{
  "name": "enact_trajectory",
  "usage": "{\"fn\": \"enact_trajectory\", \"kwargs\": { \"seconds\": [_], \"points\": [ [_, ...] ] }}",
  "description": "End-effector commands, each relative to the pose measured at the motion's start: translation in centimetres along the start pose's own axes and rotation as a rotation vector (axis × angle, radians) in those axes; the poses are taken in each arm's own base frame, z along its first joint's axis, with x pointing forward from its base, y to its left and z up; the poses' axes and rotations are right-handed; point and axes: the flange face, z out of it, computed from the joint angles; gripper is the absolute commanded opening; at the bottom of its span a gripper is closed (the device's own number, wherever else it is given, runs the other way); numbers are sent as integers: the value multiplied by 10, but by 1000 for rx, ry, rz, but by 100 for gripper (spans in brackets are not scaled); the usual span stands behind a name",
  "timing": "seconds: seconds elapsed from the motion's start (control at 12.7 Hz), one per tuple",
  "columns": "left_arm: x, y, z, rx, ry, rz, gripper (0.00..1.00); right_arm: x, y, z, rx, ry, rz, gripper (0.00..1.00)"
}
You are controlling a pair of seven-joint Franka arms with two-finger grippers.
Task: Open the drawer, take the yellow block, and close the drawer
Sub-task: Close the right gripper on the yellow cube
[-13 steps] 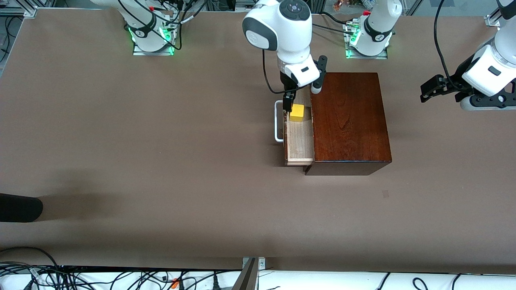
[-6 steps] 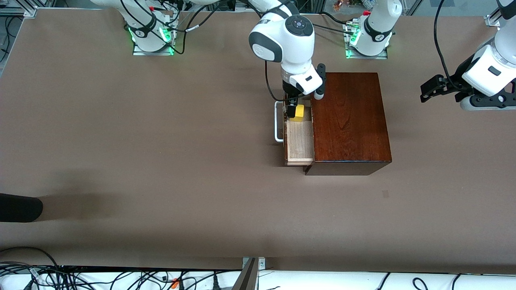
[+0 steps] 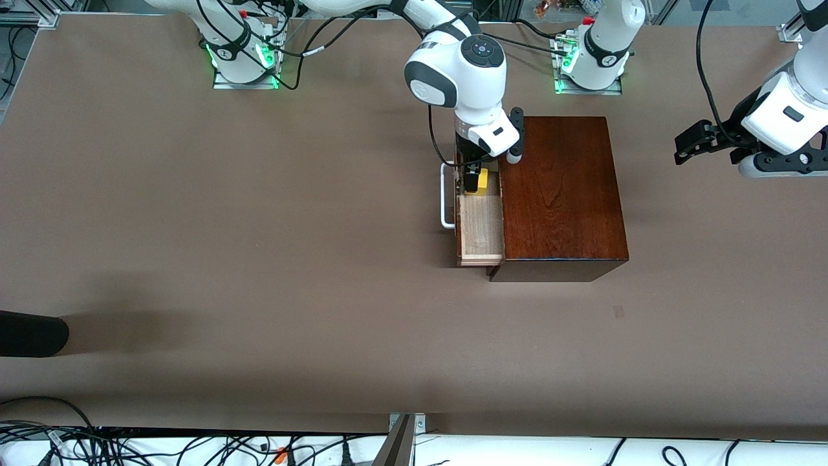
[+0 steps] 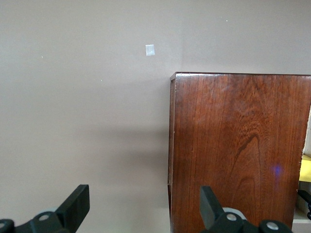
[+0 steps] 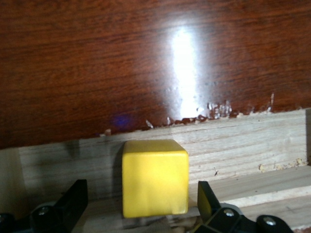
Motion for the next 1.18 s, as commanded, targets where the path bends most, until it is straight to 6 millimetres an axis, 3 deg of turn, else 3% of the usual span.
{"fn": "enact_trajectory", "kwargs": {
  "seconds": [0.0,0.31,0.39,0.55,0.63,0.71,1.1],
  "points": [
    [-5,-1,-6,8,1,-5,100,12,-2,5,-26,11,-15,100],
    [-5,1,-6,8,1,-3,100,12,-2,18,-38,7,-26,85],
    [-5,1,-6,8,1,-3,100,12,-1,17,-38,5,-30,73],
    [-5,1,-6,8,1,-3,100,9,5,13,-38,-3,-25,30],
    [-5,1,-6,9,1,-2,100,7,6,12,-32,-14,-18,13],
    [-5,1,-6,9,1,-2,100,8,11,1,-35,-13,-11,2],
    [-6,3,-6,8,1,0,100,6,18,-61,-8,-58,72,0]
  ]
}}
